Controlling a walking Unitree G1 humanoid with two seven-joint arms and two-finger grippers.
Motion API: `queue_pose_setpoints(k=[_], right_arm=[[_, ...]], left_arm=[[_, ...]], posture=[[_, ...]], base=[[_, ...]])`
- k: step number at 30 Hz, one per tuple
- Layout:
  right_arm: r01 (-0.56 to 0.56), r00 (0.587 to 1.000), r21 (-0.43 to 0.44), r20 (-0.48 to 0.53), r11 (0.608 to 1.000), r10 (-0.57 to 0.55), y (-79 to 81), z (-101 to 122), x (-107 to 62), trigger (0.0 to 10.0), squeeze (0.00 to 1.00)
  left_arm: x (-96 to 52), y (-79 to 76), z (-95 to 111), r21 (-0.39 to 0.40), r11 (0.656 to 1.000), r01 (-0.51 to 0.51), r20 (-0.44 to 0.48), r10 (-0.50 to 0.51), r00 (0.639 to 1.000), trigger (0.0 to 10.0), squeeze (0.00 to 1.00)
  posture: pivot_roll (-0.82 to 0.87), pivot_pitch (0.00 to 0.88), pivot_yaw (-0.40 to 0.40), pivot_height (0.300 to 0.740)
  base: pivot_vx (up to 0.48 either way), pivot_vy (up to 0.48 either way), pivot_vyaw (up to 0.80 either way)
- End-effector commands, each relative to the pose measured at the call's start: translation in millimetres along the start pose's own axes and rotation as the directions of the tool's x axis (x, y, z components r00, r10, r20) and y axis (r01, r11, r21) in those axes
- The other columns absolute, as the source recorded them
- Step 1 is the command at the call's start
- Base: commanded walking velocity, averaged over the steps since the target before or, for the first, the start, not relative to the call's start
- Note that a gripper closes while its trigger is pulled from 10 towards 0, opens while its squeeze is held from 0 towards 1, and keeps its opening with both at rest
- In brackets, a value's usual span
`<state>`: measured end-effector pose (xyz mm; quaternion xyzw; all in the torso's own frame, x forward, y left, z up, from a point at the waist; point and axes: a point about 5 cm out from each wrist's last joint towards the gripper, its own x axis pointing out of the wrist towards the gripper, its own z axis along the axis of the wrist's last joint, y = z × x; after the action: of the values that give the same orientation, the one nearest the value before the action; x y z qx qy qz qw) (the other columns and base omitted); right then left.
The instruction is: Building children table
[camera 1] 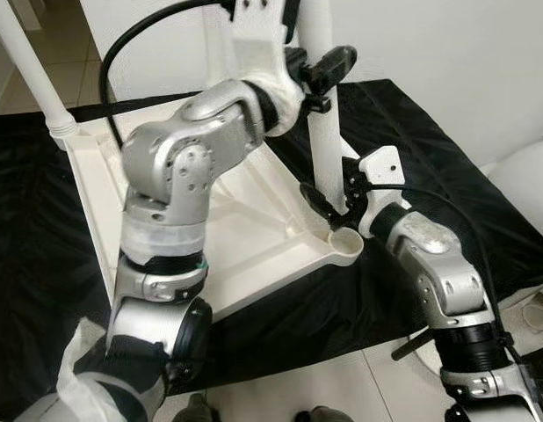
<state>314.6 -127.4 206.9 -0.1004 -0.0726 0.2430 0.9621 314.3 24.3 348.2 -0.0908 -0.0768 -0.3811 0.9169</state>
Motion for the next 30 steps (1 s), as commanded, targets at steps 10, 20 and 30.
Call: queue_pose_setpoints(k=[10,20,30], right_arm=[[0.293,0.956,0.002,0.031,0.956,-0.293,2.7,3.7,34.6,10.0,0.00],[0.440,0.896,-0.030,0.082,0.898,-0.436,7.1,3.5,54.5,10.0,0.00],[0.478,0.876,-0.002,0.081,0.878,-0.476,13.4,-0.3,62.2,10.0,0.00]], left_arm=[[34.4,-2.1,9.1,-0.011,0.986,-0.165,0.015,0.165,0.986,10.0,0.00],[45.8,-4.1,15.6,-0.009,0.982,-0.188,0.047,0.188,0.981,10.0,0.00],[49.9,-4.9,18.4,-0.011,0.980,-0.197,0.062,0.197,0.978,10.0,0.00]], posture=[[-0.09,0.000,0.013,0.740],[-0.07,0.000,-0.005,0.740],[-0.07,0.000,-0.009,0.740]], base=[[0.000,0.000,0.00],[0.000,0.000,0.00],[0.000,0.000,0.00]])
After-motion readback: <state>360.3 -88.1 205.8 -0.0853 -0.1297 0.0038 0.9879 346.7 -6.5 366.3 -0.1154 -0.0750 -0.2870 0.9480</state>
